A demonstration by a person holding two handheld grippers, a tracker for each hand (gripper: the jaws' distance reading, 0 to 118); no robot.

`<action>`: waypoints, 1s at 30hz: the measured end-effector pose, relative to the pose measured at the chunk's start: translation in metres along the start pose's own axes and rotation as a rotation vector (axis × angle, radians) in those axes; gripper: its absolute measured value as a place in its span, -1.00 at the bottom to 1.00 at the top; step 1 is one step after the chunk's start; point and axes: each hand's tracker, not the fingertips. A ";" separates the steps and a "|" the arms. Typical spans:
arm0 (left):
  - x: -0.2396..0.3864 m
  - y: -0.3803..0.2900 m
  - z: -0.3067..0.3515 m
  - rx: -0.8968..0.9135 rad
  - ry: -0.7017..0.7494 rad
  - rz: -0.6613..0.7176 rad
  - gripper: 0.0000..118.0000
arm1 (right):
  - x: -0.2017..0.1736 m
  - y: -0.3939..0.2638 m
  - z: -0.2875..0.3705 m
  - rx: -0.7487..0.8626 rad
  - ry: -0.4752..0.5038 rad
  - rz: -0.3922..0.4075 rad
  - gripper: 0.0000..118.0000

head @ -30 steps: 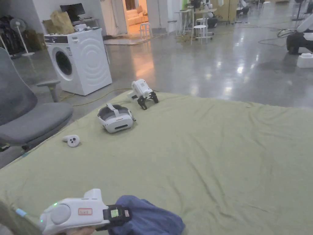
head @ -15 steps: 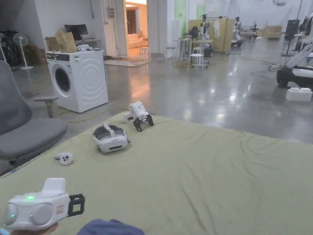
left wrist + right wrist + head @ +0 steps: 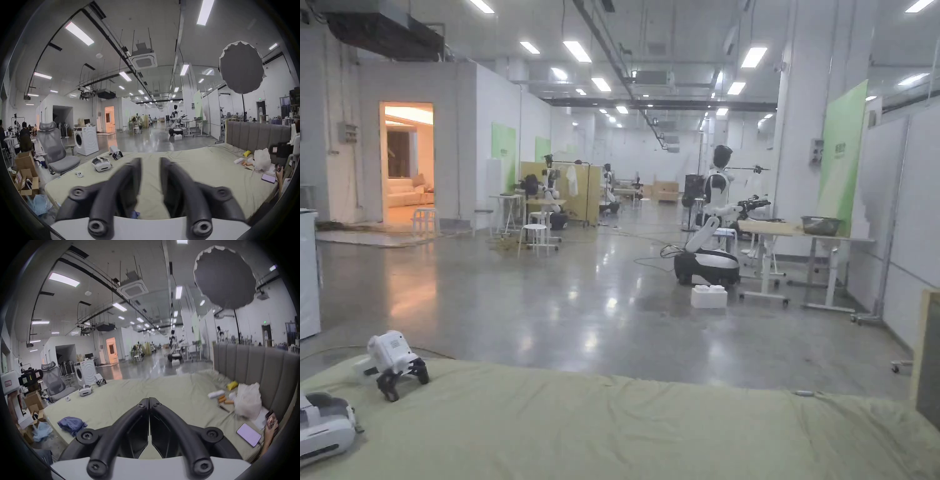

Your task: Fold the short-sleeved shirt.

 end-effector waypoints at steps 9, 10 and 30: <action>0.026 0.007 0.025 0.029 -0.068 -0.052 -1.00 | -0.003 0.006 0.033 0.081 -0.077 0.059 -1.00; 0.027 0.007 0.025 0.024 -0.079 -0.046 -1.00 | -0.003 0.006 0.033 0.081 -0.078 0.055 -1.00; 0.026 0.006 0.013 -0.007 -0.123 0.038 0.64 | -0.006 0.009 0.021 0.074 -0.049 0.025 0.60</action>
